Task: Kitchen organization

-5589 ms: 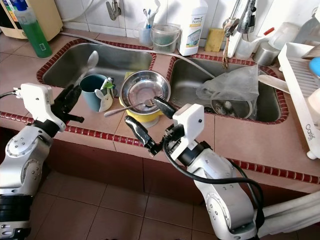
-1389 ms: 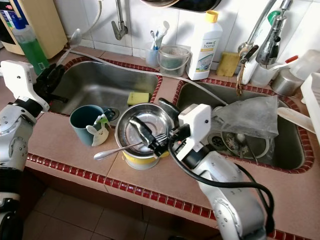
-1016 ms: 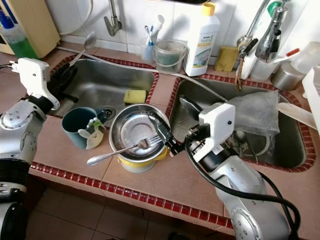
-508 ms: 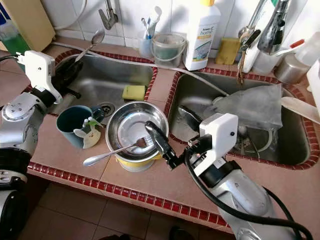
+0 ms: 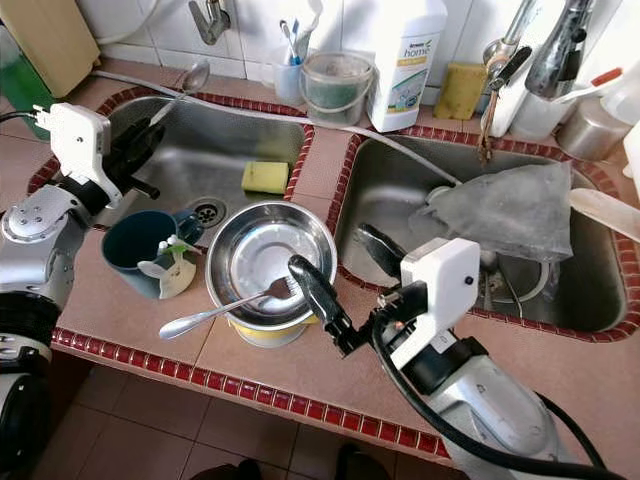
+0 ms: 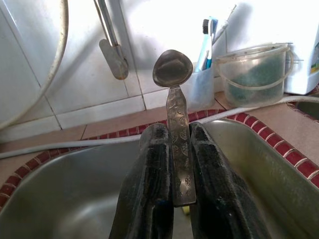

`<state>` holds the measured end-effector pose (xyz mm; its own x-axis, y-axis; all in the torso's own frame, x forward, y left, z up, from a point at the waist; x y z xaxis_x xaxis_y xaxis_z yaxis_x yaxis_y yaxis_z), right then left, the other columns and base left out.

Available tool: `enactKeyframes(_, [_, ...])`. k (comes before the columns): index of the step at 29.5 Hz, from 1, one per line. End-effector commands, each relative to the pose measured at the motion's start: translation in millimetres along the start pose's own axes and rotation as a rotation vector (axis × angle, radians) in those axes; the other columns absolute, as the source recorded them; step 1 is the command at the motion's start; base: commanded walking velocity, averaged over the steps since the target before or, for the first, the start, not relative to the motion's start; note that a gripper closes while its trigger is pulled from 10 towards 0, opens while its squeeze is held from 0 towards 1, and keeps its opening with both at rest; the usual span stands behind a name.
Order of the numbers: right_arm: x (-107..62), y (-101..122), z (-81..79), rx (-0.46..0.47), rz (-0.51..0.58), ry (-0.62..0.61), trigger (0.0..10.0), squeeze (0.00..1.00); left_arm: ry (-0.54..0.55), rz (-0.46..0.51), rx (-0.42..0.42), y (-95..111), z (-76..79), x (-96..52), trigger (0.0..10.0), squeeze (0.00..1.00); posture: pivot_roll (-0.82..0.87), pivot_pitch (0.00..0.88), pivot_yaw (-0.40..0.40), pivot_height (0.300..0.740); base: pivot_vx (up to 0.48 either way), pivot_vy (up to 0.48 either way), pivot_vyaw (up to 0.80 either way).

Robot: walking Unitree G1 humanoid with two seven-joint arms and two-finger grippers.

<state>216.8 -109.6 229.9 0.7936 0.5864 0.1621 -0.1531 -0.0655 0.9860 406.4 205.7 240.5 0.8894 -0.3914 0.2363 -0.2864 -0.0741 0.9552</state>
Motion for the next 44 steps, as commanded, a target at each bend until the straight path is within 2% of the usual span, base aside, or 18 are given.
enactKeyframes(1, [-3.7,5.7,-5.3,-0.004,0.014,0.026,10.0,0.0,-0.015,0.003,0.035,5.9,-2.8,1.1,10.0,0.0,-0.21,0.227,0.035,0.74,0.0,0.0,0.0])
enactKeyframes(5, [-3.8,7.0,-5.1,-0.002,0.016,0.029,10.0,0.0,-0.009,0.004,0.028,5.5,-4.8,0.6,10.0,0.0,-0.21,0.227,0.034,0.74,0.0,0.0,0.0])
enactKeyframes(6, [-3.5,7.1,-5.3,-0.002,0.016,0.031,10.0,0.0,-0.008,0.004,0.022,5.0,-4.9,0.4,10.0,0.43,-0.21,0.226,0.033,0.74,0.0,0.0,0.0])
enactKeyframes(7, [-3.2,7.2,-5.5,-0.002,0.017,0.033,10.0,0.0,-0.007,0.006,0.012,4.8,-5.0,0.3,10.0,0.67,-0.21,0.226,0.033,0.74,0.0,0.0,0.0])
enactKeyframes(8, [-2.7,7.5,-5.5,-0.005,0.018,0.036,10.0,0.0,-0.006,0.007,0.008,4.7,-5.1,0.4,10.0,0.98,-0.21,0.226,0.034,0.74,0.0,0.0,0.0])
enactKeyframes(10, [-1.9,8.2,-5.5,-0.007,0.021,0.039,10.0,0.0,-0.005,0.012,0.001,5.0,-5.4,0.6,10.0,1.0,-0.21,0.228,0.032,0.74,0.0,0.0,0.0])
enactKeyframes(30, [7.0,13.3,-2.7,-0.01,0.062,0.049,10.0,0.0,0.026,0.029,-0.002,11.8,-14.0,1.1,10.0,1.0,-0.19,0.225,0.031,0.74,0.0,0.0,0.0])
enactKeyframes(31, [7.8,13.6,-2.1,-0.012,0.066,0.048,10.0,0.0,0.03,0.031,-0.002,12.5,-14.9,0.8,10.0,0.73,-0.18,0.224,0.033,0.74,0.0,0.0,0.0])
enactKeyframes(32, [8.7,13.9,-1.2,-0.014,0.071,0.044,10.0,0.0,0.033,0.034,-0.004,13.6,-16.0,0.1,10.0,0.73,-0.18,0.224,0.033,0.74,0.0,0.0,0.0])
enactKeyframes(33, [10.9,14.8,1.1,-0.019,0.083,0.036,10.0,0.0,0.04,0.042,-0.004,16.0,-18.2,-1.3,10.0,0.0,-0.18,0.22,0.033,0.74,0.0,0.0,0.0])
enactKeyframes(41, [22.3,14.3,9.8,-0.03,0.118,-0.002,10.0,0.0,0.091,0.059,-0.017,18.2,-26.2,-11.6,10.0,0.0,-0.14,0.206,0.038,0.74,0.0,0.0,0.0])
enactKeyframes(44, [31.2,12.4,12.8,-0.042,0.138,-0.016,10.0,0.0,0.126,0.075,-0.039,17.3,-27.0,-20.4,10.0,0.0,-0.13,0.201,0.038,0.74,0.0,0.0,0.0])
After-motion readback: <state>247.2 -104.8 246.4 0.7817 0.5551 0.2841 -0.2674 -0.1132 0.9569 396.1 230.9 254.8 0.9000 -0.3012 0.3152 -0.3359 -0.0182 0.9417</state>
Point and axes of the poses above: a point about 5 cm out from each wrist's last joint towards the gripper, its own x axis pointing out of the wrist towards the gripper, its own y axis along the axis of the wrist's last joint, z = x × y, the point moved 3 cm from there along x, pointing out of the wrist towards the gripper, and after that the axes turned 6 degrees about -x, right-handed, at the moved point
